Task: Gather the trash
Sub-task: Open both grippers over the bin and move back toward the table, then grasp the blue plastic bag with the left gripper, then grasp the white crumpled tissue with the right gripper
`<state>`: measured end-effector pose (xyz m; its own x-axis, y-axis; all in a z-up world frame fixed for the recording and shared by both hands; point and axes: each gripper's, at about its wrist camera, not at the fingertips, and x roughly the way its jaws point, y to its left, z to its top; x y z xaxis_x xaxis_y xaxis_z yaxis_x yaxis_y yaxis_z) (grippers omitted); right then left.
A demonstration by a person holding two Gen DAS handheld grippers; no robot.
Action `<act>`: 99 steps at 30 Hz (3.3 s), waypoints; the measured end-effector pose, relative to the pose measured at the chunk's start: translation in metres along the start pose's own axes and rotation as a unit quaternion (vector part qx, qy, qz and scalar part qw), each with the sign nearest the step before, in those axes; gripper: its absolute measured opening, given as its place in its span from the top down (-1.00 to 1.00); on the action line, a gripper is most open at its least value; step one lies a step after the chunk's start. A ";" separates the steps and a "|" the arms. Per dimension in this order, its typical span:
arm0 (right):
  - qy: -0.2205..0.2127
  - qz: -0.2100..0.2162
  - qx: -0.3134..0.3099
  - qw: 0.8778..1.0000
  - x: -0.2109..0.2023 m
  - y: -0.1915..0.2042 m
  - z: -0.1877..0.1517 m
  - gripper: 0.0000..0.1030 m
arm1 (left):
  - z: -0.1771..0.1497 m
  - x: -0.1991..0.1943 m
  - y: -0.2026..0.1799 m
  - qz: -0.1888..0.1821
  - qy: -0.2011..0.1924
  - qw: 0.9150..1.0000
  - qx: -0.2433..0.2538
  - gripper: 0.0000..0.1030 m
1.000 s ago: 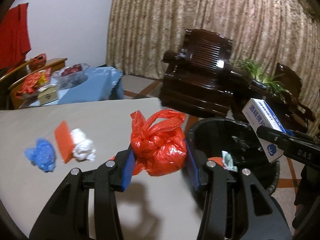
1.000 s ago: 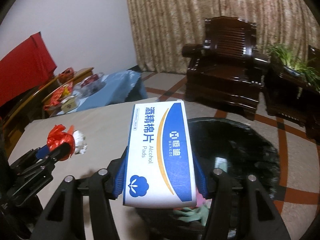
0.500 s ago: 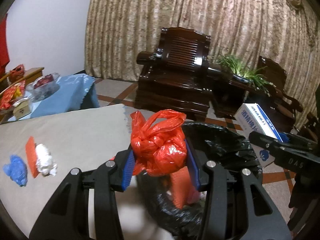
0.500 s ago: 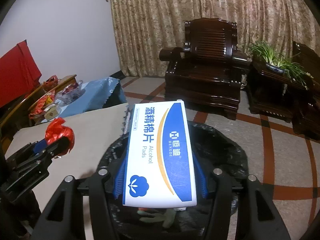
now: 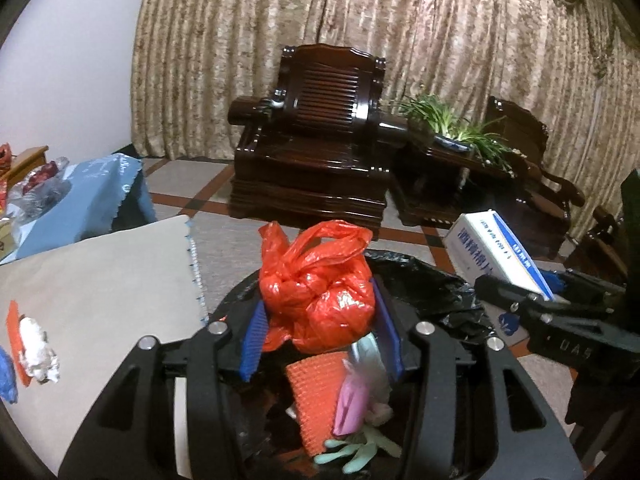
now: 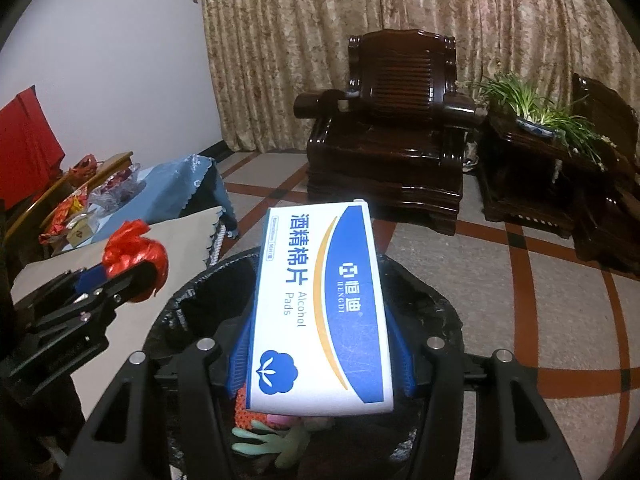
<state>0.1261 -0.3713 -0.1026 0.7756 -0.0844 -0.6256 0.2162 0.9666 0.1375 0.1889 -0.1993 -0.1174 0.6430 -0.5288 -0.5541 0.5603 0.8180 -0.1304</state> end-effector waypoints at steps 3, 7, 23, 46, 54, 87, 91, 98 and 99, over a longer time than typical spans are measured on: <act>0.006 -0.005 -0.003 1.000 0.004 -0.002 -0.003 -0.32 | 0.002 0.005 0.000 -0.017 0.002 1.000 -0.008 -0.40; -0.002 -0.011 0.006 1.000 0.000 -0.008 -0.007 -0.67 | 0.003 0.002 0.005 -0.015 -0.008 1.000 -0.013 -0.53; -0.033 0.043 -0.016 0.998 -0.018 0.058 0.003 -0.88 | -0.008 -0.084 0.096 0.110 -0.036 0.991 -0.070 -0.78; -0.028 0.141 -0.100 0.984 0.044 0.245 -0.008 -0.88 | -0.073 -0.173 0.264 0.282 -0.019 0.950 -0.132 -0.78; -0.008 0.154 -0.121 0.981 0.079 0.291 -0.020 -0.88 | -0.096 -0.169 0.319 0.313 0.001 0.935 -0.165 -0.78; 0.056 0.185 -0.162 0.968 0.144 0.371 -0.048 -0.88 | -0.126 -0.123 0.397 0.286 0.044 0.931 -0.223 0.14; 0.063 0.196 -0.169 0.964 0.147 0.386 -0.052 -0.87 | -0.125 -0.137 0.393 0.298 0.036 0.929 -0.216 0.14; 0.086 0.200 -0.187 0.958 0.163 0.407 -0.064 -0.79 | -0.131 -0.152 0.391 0.307 0.038 0.925 -0.219 0.14; 0.089 0.202 -0.191 0.957 0.166 0.409 -0.065 -0.71 | -0.132 -0.153 0.391 0.307 0.039 0.925 -0.220 0.14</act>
<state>0.3042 0.0258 -0.2003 0.6293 0.3235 -0.7067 -0.3380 0.9327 0.1259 0.2408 0.2309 -0.1924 0.7201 0.0710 -0.6902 -0.1759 0.9809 -0.0826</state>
